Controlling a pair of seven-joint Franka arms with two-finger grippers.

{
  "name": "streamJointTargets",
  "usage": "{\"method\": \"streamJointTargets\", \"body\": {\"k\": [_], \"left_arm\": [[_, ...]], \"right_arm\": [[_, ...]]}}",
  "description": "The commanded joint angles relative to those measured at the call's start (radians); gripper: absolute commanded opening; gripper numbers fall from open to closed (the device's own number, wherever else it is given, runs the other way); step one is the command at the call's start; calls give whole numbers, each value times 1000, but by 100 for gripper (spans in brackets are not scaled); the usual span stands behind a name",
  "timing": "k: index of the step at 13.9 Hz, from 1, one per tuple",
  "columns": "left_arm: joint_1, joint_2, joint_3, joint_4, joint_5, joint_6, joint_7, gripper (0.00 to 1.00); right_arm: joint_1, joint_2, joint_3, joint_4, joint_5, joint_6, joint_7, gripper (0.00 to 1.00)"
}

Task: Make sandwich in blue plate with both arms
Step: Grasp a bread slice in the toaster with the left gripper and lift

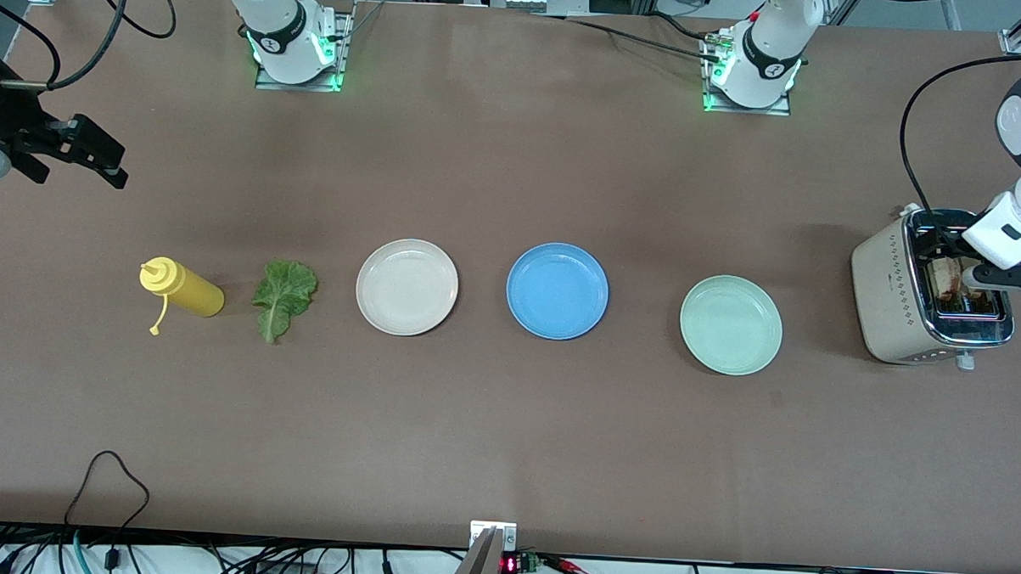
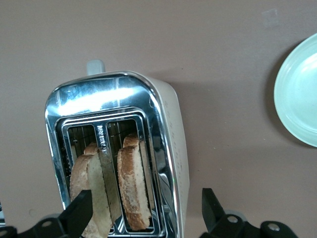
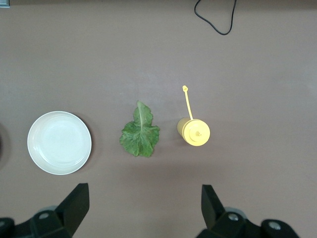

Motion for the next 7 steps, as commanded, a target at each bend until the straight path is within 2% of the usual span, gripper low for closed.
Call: {"method": "streamJointTargets", "body": {"k": [1, 2, 4, 7], "left_arm": [[42, -34, -14, -87, 12, 107, 23, 88], [43, -30, -14, -95, 10, 118, 19, 70], [48, -11, -14, -95, 10, 118, 8, 46], [80, 28, -14, -95, 9, 167, 3, 43]], "right_arm": [[-3, 3, 5, 8, 3, 1, 13, 100], [-3, 3, 5, 8, 1, 1, 13, 100], [-3, 3, 5, 8, 3, 1, 13, 100], [-3, 3, 5, 8, 3, 1, 13, 100]]}}
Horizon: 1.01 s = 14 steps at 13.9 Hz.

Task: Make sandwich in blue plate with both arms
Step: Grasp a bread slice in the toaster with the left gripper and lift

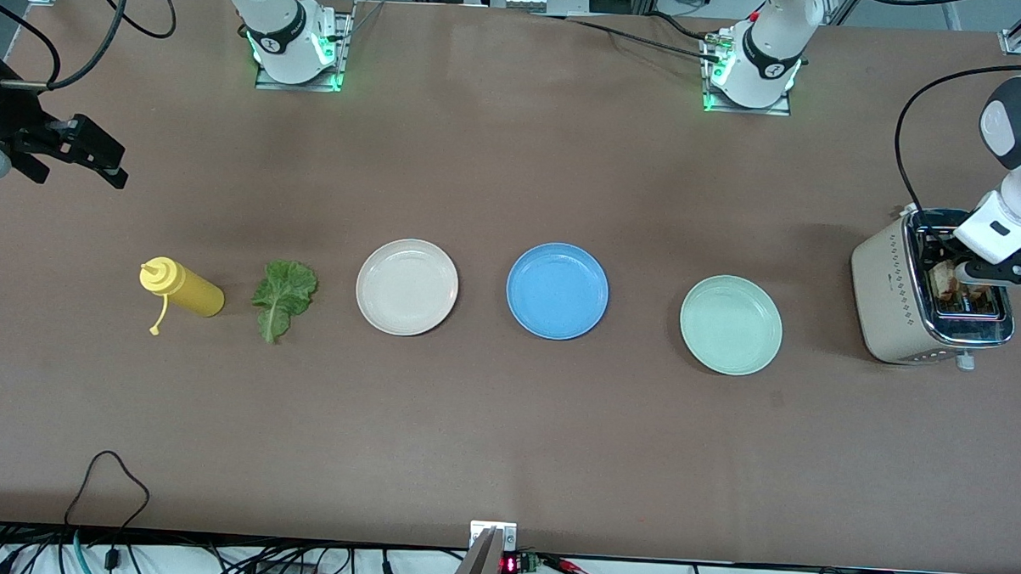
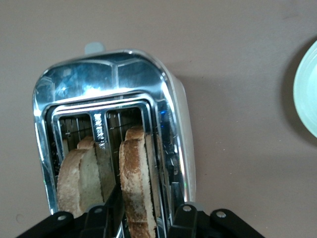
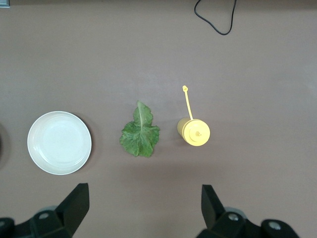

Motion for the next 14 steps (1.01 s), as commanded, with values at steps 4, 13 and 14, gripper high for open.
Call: {"method": "streamJointTargets", "body": {"k": [4, 13, 14], "left_arm": [[48, 23, -24, 3, 10, 20, -4, 13], [47, -8, -62, 262, 12, -373, 57, 1], [47, -8, -87, 320, 12, -451, 62, 1]], "right_arm": [[-3, 3, 5, 8, 3, 2, 13, 100], [-3, 3, 5, 8, 3, 1, 13, 100], [-3, 3, 4, 8, 3, 2, 13, 100]]}}
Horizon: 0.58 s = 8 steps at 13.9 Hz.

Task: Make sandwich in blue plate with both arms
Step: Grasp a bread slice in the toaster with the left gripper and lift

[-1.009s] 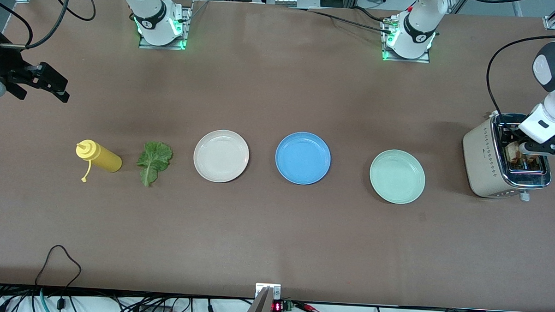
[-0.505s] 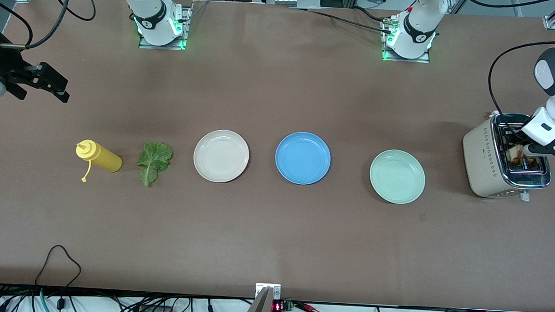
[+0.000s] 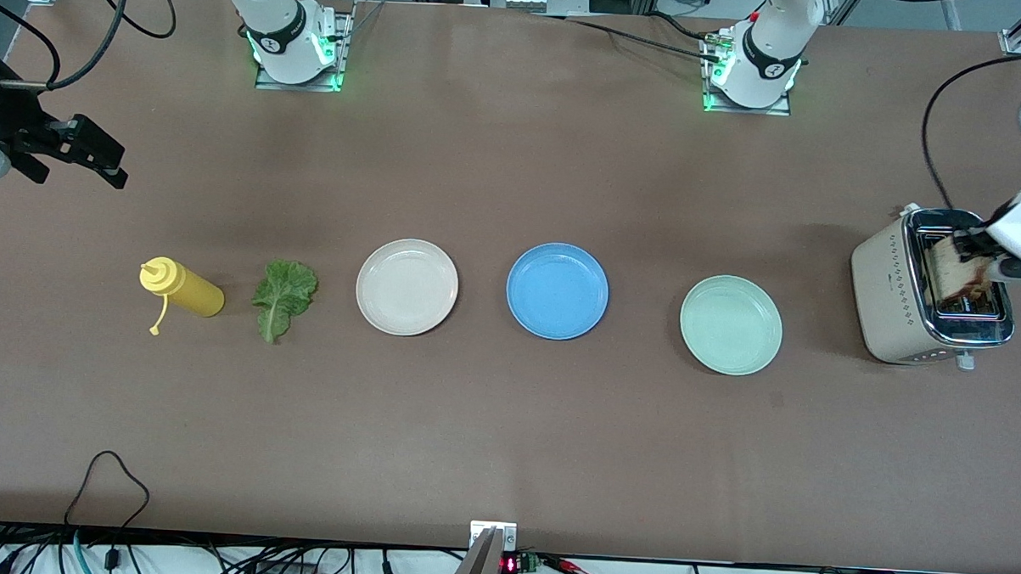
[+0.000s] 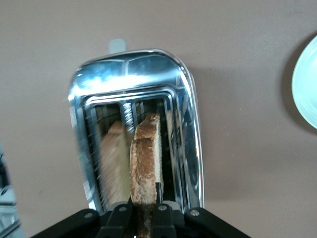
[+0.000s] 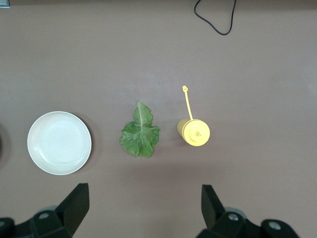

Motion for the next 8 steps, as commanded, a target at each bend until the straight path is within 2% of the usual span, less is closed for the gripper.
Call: {"method": "streamJointTargets", "body": {"k": [1, 4, 8], "left_arm": [[9, 3, -60, 163, 12, -202, 26, 1], [8, 5, -146, 240, 0, -290, 14, 1], [8, 61, -373, 242, -28, -342, -61, 1]], "right_arm": [[-3, 3, 4, 8, 1, 0, 13, 100], [-3, 3, 4, 8, 3, 2, 13, 100], [-3, 3, 4, 7, 9, 2, 13, 100]]}}
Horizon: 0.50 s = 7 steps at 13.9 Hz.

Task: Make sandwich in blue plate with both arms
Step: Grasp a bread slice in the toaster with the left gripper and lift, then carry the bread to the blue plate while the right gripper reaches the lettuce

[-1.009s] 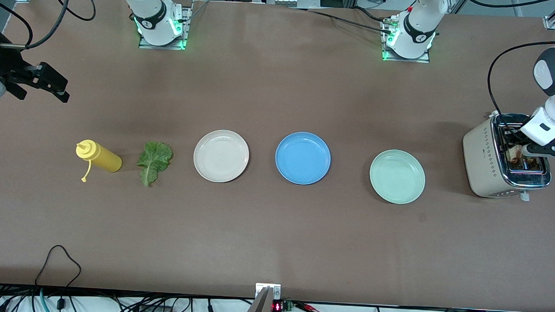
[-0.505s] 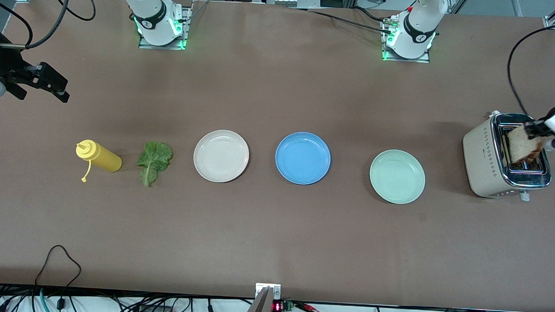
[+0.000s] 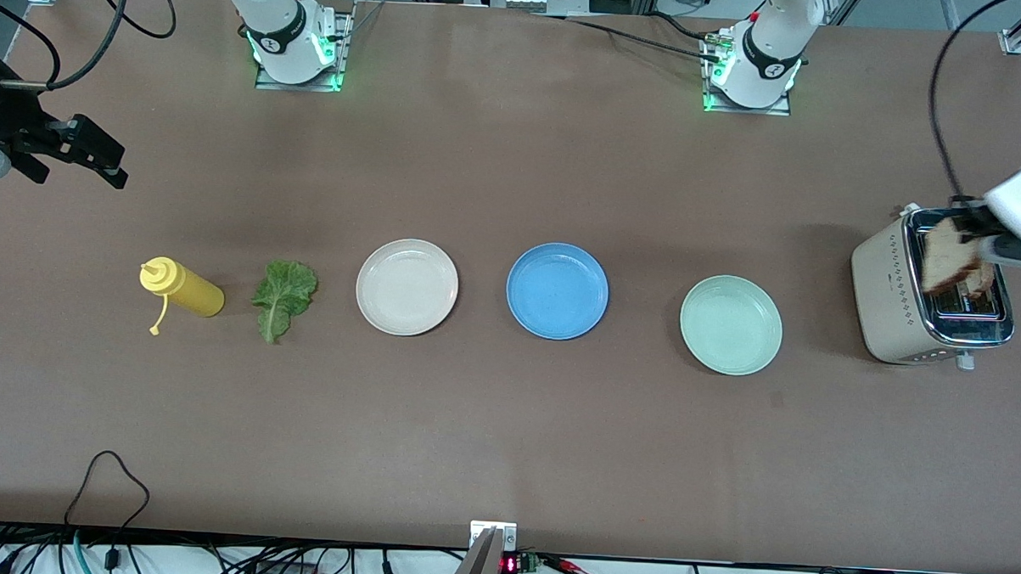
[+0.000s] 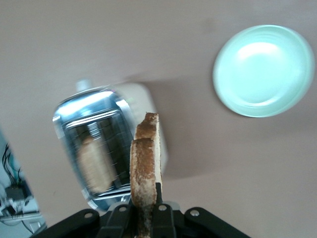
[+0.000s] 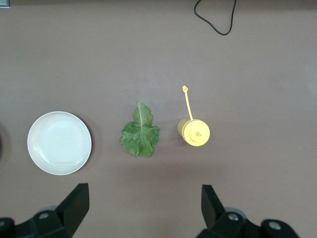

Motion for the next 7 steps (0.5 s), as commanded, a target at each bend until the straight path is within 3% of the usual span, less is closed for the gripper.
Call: {"method": "streamJointTargets", "body": {"k": [1, 4, 7], "left_arm": [[7, 73, -146, 26, -18, -58, -100, 1], [5, 148, -268, 37, -105, -58, -131, 1], [-13, 255, -288, 83, -327, -49, -223, 1]], "right_arm": [[-3, 3, 2, 7, 8, 3, 13, 100], [-3, 15, 2, -29, 7, 47, 13, 100], [-1, 47, 5, -98, 10, 113, 13, 100]]}}
